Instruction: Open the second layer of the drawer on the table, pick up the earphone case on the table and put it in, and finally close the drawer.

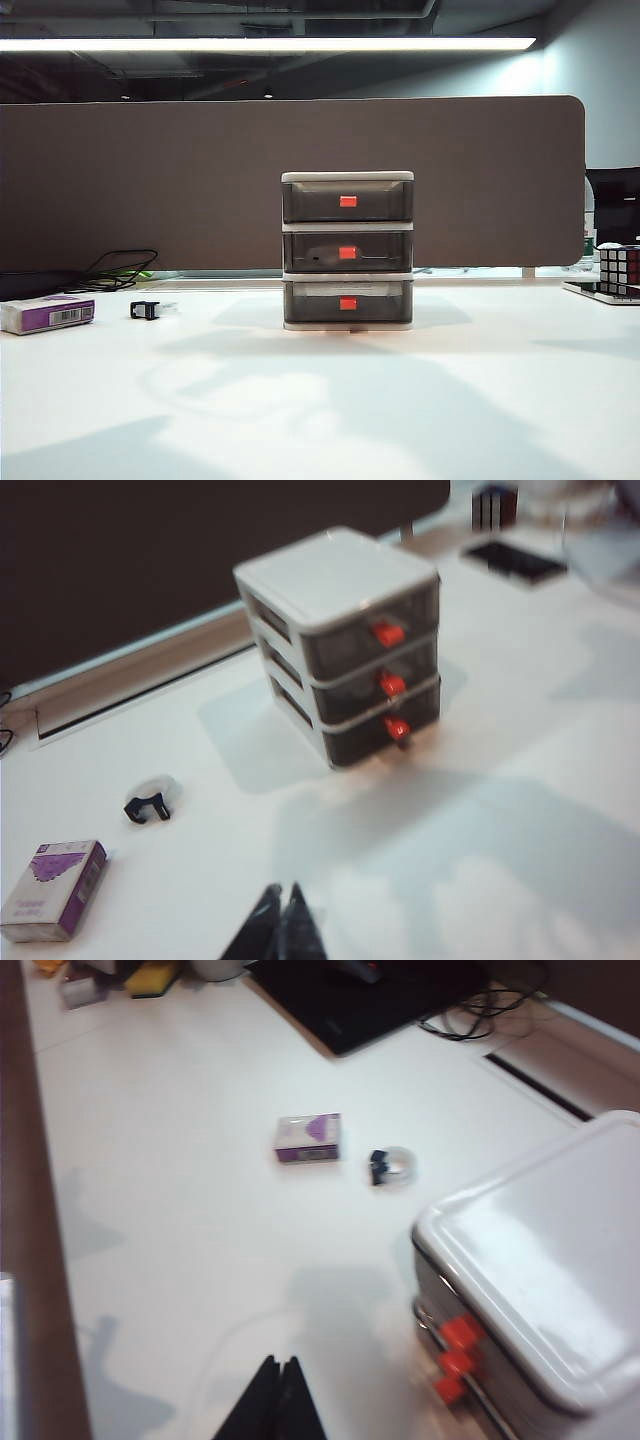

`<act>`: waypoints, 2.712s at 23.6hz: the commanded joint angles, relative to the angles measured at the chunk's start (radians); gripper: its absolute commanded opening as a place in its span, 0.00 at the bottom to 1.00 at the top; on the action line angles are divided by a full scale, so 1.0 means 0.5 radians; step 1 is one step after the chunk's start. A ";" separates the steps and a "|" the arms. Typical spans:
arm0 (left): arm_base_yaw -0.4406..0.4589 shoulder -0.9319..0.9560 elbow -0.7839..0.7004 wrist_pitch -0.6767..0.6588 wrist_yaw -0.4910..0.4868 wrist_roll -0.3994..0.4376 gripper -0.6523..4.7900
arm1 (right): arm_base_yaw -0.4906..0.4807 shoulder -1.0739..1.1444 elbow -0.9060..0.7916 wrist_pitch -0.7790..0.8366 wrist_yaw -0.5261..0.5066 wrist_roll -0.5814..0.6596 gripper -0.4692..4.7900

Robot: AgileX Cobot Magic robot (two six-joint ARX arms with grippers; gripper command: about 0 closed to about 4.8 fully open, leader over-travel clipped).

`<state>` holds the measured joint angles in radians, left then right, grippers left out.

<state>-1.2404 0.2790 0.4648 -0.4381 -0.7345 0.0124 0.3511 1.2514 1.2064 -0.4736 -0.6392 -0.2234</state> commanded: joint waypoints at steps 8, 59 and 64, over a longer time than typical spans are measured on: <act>-0.002 -0.532 -0.291 0.118 -0.098 -0.174 0.11 | 0.005 -0.997 -1.278 0.700 0.352 0.402 0.08; 2.164 -0.553 -0.880 0.829 1.580 0.175 0.11 | -0.647 -2.504 -2.411 0.742 0.697 0.495 0.08; 2.165 -0.553 -0.883 0.874 1.529 0.215 0.11 | -0.648 -2.504 -2.411 0.747 0.707 0.490 0.08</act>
<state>-0.1608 0.0021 0.0219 -0.0238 0.0410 0.1024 0.0277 0.0013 0.0071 -0.1188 -0.2897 0.0200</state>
